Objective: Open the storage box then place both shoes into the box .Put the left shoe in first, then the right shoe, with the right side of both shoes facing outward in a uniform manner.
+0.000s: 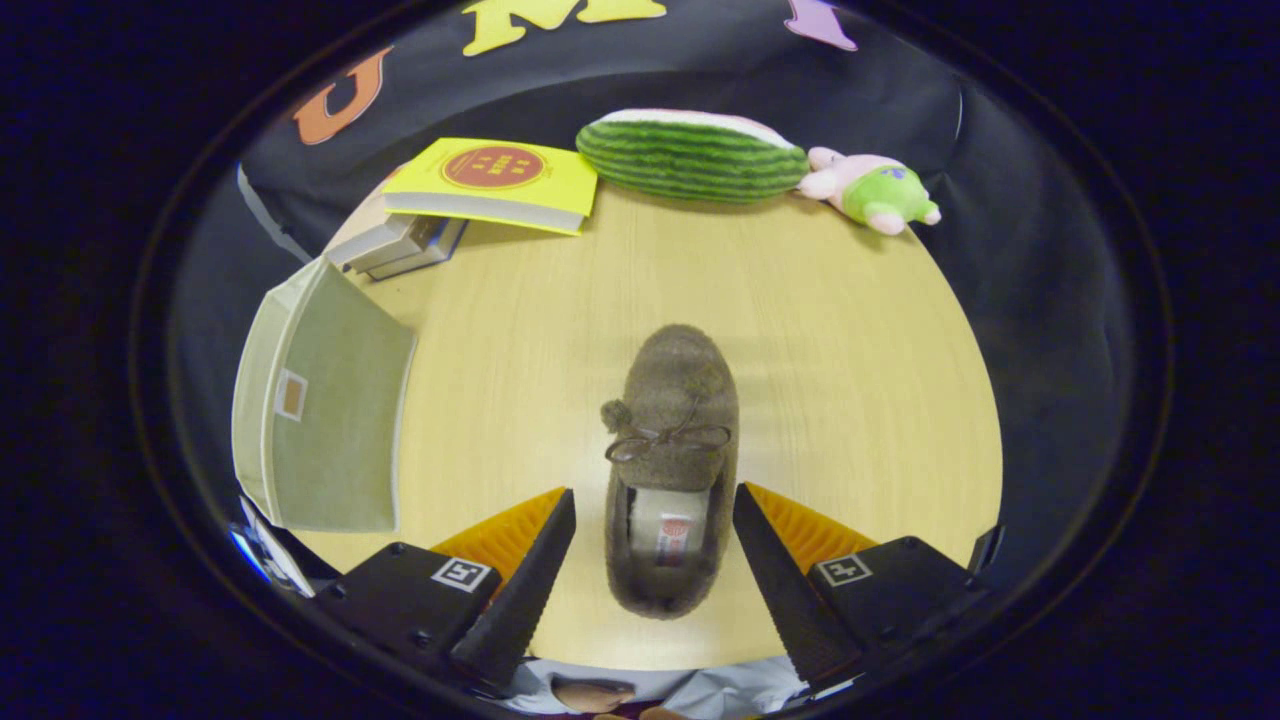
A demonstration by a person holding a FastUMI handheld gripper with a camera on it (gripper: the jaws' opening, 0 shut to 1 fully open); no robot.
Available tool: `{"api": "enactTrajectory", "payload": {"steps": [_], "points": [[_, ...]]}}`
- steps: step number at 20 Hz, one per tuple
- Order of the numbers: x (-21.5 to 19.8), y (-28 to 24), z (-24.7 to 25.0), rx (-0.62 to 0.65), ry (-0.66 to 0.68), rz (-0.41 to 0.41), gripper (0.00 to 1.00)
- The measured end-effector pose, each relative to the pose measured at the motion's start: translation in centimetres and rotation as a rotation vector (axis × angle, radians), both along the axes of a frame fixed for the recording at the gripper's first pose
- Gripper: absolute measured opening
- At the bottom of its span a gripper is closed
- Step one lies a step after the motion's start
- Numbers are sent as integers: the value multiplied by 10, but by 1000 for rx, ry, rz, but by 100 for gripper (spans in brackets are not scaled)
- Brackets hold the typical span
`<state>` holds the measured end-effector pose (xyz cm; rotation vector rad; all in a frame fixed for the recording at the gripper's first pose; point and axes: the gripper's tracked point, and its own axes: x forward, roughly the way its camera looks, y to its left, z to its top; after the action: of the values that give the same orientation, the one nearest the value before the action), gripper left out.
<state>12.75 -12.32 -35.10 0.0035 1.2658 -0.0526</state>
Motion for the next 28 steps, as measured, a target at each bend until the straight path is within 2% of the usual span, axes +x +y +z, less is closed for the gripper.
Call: {"api": "enactTrajectory", "payload": {"steps": [5, 7, 8, 11, 13, 16, 20, 25, 28], "points": [[-5, -46, -18, -159, 31, -17, 100], [-6, -51, -28, -156, 50, -6, 98], [-3, -47, -35, -133, 51, 10, 94], [-2, -49, -57, -102, 94, 12, 72], [-2, -38, -65, -37, 111, 2, 56], [-3, -35, -65, 2, 113, 4, 17], [-5, -35, -63, 6, 116, -41, 9], [-11, -35, -45, -27, 105, -38, 7], [-11, -21, -31, 7, 86, -28, 6]]}}
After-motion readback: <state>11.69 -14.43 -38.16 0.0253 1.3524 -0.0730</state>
